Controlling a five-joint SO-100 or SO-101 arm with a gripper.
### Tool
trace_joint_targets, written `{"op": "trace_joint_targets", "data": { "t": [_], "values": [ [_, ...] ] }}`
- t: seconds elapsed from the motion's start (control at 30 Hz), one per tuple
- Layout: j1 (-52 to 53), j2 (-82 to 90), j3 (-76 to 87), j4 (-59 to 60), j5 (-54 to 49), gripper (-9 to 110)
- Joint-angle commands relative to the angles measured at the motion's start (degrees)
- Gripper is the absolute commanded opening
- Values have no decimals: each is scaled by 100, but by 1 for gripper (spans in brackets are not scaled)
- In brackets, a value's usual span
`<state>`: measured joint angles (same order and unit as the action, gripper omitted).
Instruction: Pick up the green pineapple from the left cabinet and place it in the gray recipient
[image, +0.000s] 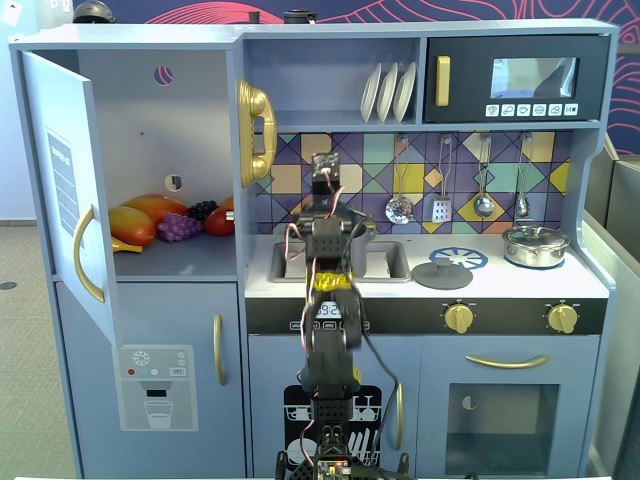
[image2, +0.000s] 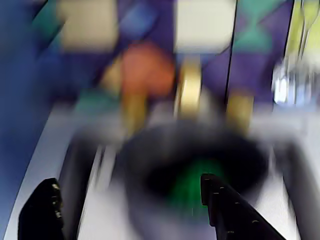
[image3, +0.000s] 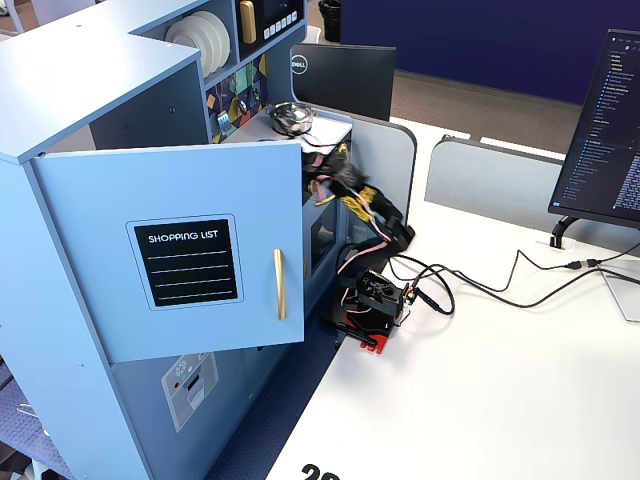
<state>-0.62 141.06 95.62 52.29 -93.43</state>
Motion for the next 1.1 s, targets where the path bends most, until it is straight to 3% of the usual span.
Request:
{"op": "trace_joint_targets", "data": {
  "t": [0.0,0.13,0.33,0.37,0.47,0.7,1.07],
  "values": [
    [-44,1424,-105,1767,158,26],
    [18,2628,914,3146,229,25],
    [141,4069,3551,3683,132,23],
    [105,4096,3876,3691,185,22],
    [-44,4087,4729,3489,536,0],
    [-132,4061,6354,2531,642,0],
    [185,4104,7629,2522,422,0]
  ]
}}
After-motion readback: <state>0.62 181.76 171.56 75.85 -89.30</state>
